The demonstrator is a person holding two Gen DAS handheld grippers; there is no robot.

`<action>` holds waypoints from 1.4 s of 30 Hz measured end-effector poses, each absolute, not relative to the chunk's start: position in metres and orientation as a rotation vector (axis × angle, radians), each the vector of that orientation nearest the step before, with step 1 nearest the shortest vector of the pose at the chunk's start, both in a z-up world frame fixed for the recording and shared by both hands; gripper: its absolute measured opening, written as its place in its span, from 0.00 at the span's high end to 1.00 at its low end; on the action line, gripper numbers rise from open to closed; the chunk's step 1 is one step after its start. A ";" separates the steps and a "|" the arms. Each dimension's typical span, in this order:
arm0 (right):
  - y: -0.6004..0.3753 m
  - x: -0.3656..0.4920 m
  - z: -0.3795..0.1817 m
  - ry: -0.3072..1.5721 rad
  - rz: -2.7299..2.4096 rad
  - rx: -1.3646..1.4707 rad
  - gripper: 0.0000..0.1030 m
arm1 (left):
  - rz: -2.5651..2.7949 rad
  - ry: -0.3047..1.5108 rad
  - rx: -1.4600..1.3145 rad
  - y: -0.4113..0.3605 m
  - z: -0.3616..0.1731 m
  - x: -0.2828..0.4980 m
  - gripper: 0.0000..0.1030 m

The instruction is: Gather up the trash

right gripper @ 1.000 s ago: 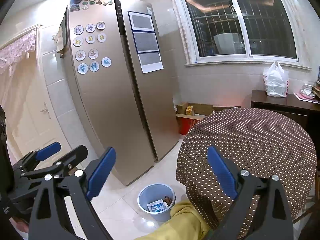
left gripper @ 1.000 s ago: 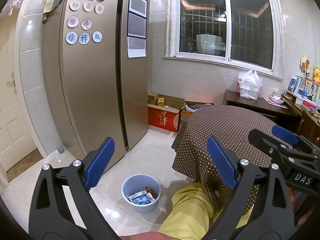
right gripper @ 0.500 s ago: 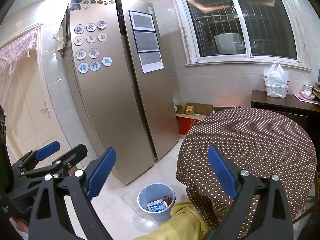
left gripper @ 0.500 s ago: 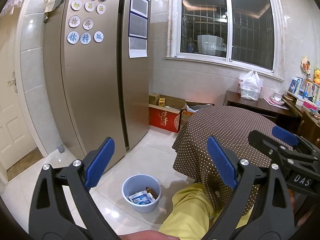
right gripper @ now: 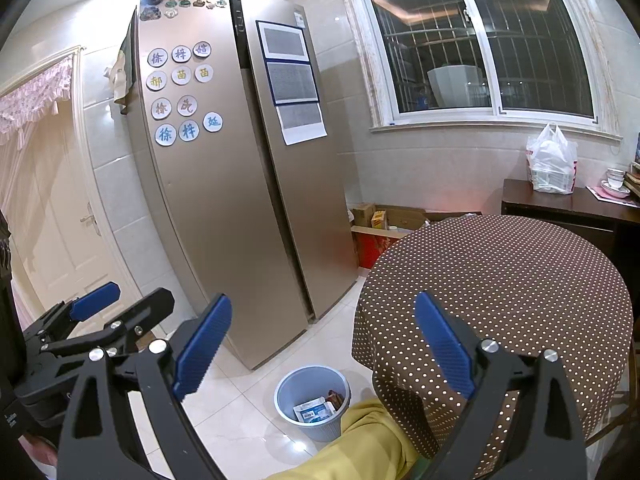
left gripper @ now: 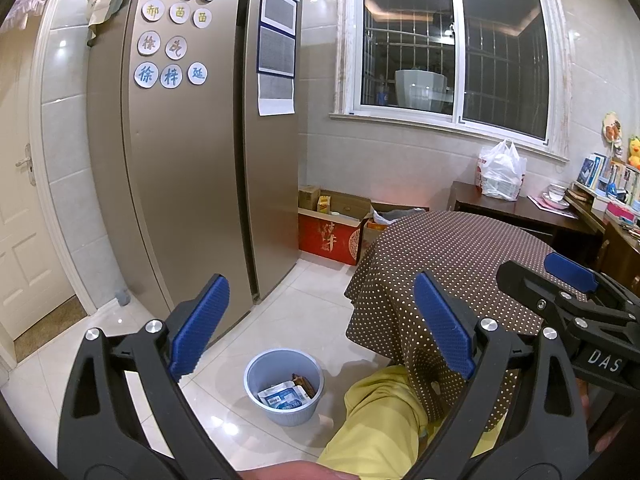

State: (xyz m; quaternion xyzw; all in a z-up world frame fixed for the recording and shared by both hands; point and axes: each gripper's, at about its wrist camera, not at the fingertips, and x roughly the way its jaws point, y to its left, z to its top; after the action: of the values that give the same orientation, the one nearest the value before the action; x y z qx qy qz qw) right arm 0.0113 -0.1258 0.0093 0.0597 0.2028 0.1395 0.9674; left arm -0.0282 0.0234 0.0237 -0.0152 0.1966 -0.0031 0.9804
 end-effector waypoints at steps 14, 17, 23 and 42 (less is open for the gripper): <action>-0.125 0.015 0.006 0.421 0.279 0.129 0.11 | -0.003 0.403 -0.030 0.025 0.026 -0.026 0.11; -0.125 0.017 0.006 0.425 0.278 0.133 0.11 | 0.000 0.405 -0.027 0.026 0.026 -0.024 0.11; -0.124 0.020 0.005 0.431 0.282 0.137 0.11 | -0.001 0.410 -0.029 0.026 0.025 -0.024 0.11; -0.122 0.021 0.005 0.441 0.279 0.141 0.11 | -0.004 0.423 -0.029 0.028 0.020 -0.018 0.11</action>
State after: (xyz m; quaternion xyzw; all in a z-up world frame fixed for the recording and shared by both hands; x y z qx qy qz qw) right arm 0.0210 -0.1220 0.0050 0.0696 0.2180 0.1380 0.9636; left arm -0.0178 0.0275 0.0203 -0.0145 0.2098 -0.0019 0.9776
